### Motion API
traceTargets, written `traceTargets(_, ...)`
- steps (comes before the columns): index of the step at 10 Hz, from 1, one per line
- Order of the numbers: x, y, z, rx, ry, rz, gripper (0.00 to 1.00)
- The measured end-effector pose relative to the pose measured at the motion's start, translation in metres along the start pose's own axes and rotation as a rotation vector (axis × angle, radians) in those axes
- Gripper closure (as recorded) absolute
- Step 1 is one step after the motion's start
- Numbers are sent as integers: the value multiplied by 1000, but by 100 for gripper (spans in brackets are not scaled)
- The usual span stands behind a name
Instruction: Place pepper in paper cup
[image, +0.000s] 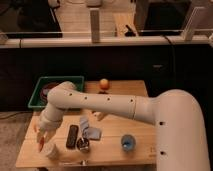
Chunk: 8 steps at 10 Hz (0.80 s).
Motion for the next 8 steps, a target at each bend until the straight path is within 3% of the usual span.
traceTargets(5,-11,8,5,-68,-44,32,44)
traceTargets(7,-11,14,10,-87,-94,42,23)
traceTargets(8,-11,15,15,-93,-119,39,20)
